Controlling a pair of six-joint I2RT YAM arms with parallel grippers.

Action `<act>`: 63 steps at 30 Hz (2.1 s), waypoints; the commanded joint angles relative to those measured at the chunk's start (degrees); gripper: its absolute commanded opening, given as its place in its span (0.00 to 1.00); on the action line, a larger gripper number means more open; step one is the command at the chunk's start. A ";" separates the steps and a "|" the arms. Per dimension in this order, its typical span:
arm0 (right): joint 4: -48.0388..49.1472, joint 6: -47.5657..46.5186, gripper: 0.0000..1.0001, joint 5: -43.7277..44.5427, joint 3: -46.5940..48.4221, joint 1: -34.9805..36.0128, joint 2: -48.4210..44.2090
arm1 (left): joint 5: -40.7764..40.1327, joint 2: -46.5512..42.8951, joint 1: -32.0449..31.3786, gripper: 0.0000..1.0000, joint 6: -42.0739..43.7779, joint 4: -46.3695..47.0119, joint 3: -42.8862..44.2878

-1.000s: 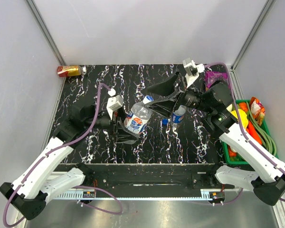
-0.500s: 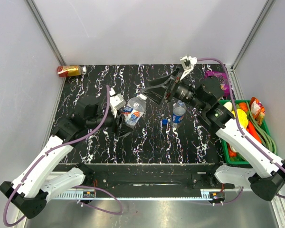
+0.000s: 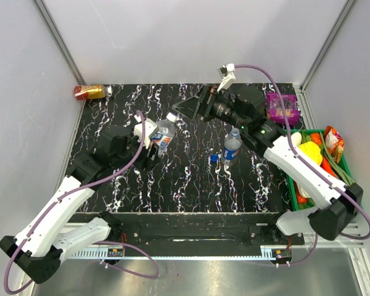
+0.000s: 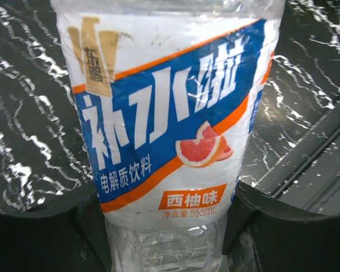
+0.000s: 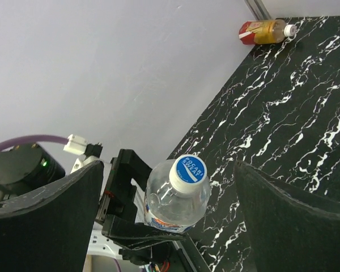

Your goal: Unscrew the bottle caps

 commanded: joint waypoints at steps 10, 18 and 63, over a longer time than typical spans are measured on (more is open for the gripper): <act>-6.42 7.95 0.92 -5.80 11.12 -0.69 13.46 | -20.25 1.12 -0.98 0.06 -1.14 -3.88 4.81; -6.43 9.09 0.83 -8.61 13.85 -0.69 17.59 | -22.28 4.11 -2.82 0.06 -1.40 -5.46 5.69; 3.67 4.17 0.00 -13.36 4.98 -0.69 8.55 | -14.99 2.62 -5.20 0.07 -7.37 0.95 0.87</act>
